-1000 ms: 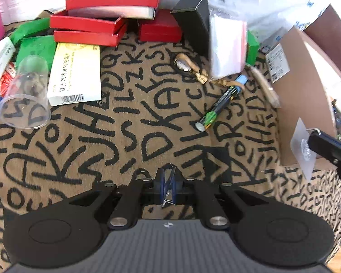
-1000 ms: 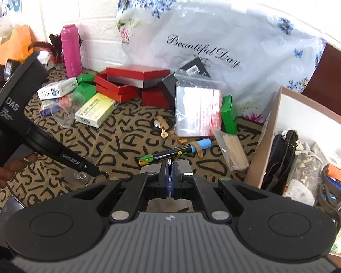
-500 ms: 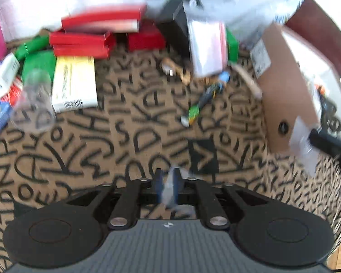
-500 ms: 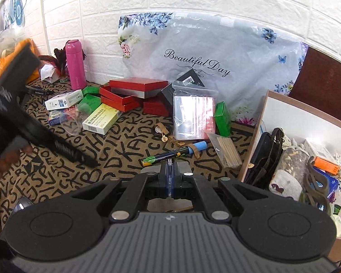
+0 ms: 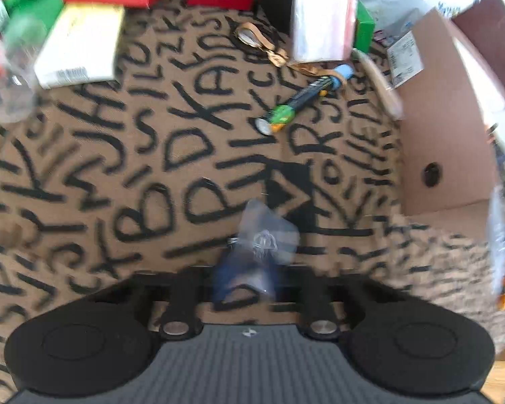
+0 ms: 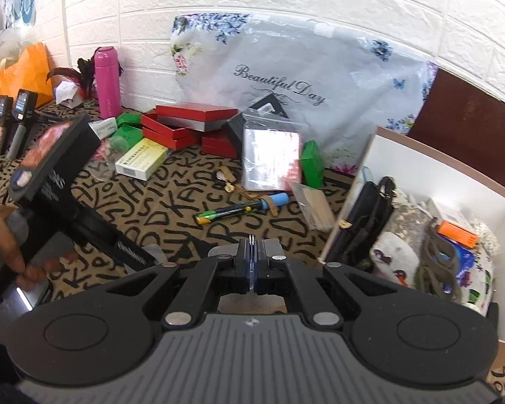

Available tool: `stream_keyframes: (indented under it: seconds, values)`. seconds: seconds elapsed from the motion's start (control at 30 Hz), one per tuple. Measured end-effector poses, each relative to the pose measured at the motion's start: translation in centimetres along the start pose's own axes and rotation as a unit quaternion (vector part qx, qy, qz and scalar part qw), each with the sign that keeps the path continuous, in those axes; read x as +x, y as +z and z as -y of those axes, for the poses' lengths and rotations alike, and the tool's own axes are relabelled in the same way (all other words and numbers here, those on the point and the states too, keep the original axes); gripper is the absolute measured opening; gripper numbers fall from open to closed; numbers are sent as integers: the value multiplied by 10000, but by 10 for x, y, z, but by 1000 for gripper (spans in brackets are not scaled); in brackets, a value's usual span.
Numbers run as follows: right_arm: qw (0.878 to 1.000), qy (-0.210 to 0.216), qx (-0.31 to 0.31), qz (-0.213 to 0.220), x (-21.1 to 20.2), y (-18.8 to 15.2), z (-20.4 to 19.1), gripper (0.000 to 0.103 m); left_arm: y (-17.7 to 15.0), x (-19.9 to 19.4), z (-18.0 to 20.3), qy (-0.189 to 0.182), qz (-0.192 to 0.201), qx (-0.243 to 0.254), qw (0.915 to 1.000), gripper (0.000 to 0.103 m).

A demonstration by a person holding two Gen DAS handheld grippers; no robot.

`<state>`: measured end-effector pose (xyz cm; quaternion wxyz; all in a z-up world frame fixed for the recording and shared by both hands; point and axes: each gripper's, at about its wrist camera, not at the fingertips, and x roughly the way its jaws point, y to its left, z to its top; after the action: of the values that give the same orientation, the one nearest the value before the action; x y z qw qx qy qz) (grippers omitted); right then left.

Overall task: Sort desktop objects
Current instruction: 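Carry the held hook with the left tool over the white box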

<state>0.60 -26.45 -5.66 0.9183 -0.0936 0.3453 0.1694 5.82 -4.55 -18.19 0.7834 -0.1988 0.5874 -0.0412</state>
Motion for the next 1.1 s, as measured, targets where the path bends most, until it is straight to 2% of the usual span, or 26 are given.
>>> stream_keyframes:
  seconds: [0.17,0.33,0.5,0.63,0.93,1.1]
  values:
    - [10000,-32,57,-39,3,-1,9,0,-6,-2,7,-277,23,-68,9996,0]
    - [9999,111,-63,-3,6,1,5,0,-8,-6,19,-375,84,-106,9992,0]
    - [9997,193,-115,37,5,1,6,0,-2,-13,22,-401,302,-215,9985,0]
    - [9997,179,-85,138,-1,2,12,0,3,-27,27,-564,509,-317,9966,0]
    - [9991,15,9,415,-12,8,33,0,19,-61,70,-925,1020,-2,9905,0]
    - [9976,-287,134,617,-23,13,57,0,33,-76,106,-1183,1195,324,9852,0]
